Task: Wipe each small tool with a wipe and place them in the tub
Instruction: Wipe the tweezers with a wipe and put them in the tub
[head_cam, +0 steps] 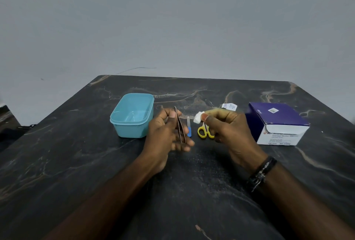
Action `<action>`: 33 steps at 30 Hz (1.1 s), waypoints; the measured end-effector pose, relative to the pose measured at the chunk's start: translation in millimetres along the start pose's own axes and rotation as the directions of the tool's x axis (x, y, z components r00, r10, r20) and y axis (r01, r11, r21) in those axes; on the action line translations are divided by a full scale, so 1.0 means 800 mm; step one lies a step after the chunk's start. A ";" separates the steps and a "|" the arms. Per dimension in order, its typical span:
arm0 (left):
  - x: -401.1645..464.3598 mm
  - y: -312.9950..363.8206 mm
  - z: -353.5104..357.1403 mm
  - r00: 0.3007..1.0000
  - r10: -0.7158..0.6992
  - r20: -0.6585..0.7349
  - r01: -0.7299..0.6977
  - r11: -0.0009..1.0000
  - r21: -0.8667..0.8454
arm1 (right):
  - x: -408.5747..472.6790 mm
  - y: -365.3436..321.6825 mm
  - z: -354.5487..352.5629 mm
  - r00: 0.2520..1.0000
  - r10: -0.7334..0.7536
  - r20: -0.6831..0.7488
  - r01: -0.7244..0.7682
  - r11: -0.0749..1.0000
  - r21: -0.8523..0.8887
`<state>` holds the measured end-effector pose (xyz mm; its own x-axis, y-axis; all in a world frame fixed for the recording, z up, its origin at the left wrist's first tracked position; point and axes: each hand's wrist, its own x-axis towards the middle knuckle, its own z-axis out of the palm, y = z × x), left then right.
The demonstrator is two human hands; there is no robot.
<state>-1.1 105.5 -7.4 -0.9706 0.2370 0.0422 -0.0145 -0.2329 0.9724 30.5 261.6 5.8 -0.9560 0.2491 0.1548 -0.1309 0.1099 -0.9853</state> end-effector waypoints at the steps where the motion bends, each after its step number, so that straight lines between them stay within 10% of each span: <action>1: -0.002 -0.002 0.001 1.000 0.001 0.023 -0.002 1.000 0.028 | -0.001 0.000 0.002 1.000 -0.007 0.013 0.007 1.000 -0.013; 33: 0.000 -0.023 0.004 0.957 0.151 0.246 -0.196 0.966 0.170 | 0.001 0.006 0.004 0.998 -0.023 -0.057 0.018 0.996 -0.090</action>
<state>-0.1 113.0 -24.4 -0.8724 0.4238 0.2436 0.2170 -0.1110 0.9699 28.1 259.0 0.9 -0.9364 0.3005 0.1815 -0.1241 0.2005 -0.9718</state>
